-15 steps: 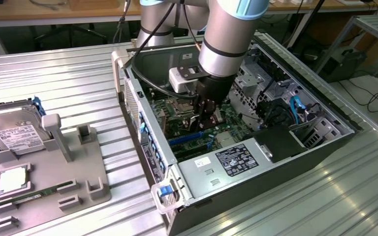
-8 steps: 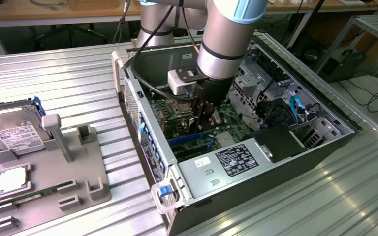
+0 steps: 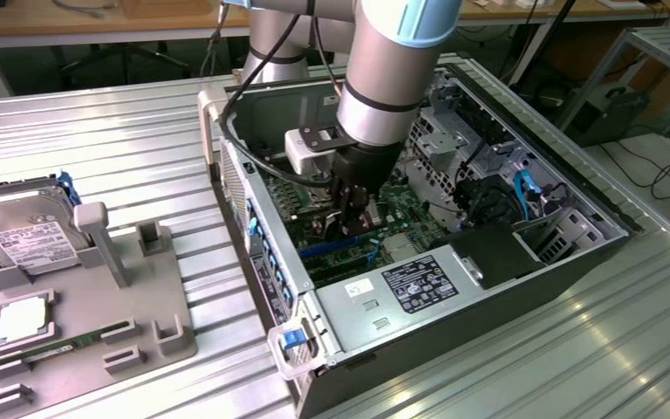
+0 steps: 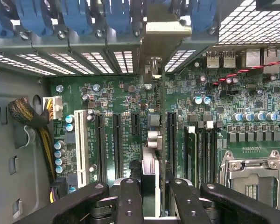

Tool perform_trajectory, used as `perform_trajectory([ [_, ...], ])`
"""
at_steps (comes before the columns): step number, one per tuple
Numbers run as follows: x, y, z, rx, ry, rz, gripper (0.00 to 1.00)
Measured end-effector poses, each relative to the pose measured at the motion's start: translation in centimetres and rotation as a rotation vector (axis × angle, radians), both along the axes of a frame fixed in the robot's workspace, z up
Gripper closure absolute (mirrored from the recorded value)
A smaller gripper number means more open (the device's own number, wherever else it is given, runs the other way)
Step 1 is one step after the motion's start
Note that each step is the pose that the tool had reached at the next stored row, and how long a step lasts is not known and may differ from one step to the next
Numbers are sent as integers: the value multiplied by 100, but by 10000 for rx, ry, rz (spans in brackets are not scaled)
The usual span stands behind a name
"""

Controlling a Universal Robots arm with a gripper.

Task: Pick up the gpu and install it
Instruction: 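Insert the gpu into the slot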

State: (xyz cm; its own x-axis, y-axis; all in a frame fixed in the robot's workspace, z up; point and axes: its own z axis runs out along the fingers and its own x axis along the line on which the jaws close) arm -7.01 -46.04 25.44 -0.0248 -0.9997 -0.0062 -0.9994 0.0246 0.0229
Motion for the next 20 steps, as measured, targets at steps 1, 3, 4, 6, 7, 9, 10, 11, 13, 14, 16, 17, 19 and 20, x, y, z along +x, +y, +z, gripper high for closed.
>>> perform_trajectory([
  [1, -2, 0, -30, -1, 3, 0, 72],
  [3, -3, 0, -71, -4, 24, 0, 72],
  [4, -3, 0, -72, -1, 23, 0, 72],
  [6, -3, 0, -93, -1, 23, 0, 72],
  [7, -2, 0, -93, -1, 23, 0, 72],
  [9, -2, 2, -95, 1, 22, -1, 72],
  [10, -2, 4, -98, 3, 21, 1, 72],
  [11, -2, 6, -98, 2, 22, 1, 72],
  [13, -3, 8, -99, -1, 23, 0, 72],
  [14, -3, 8, -98, -2, 23, 0, 72],
  [16, -3, 9, -101, -2, 23, 0, 72],
  [17, -2, 9, -105, -1, 23, 0, 72],
  [19, -3, 9, -109, -2, 24, 0, 72],
  [20, -2, 9, -112, -1, 23, 0, 72],
])
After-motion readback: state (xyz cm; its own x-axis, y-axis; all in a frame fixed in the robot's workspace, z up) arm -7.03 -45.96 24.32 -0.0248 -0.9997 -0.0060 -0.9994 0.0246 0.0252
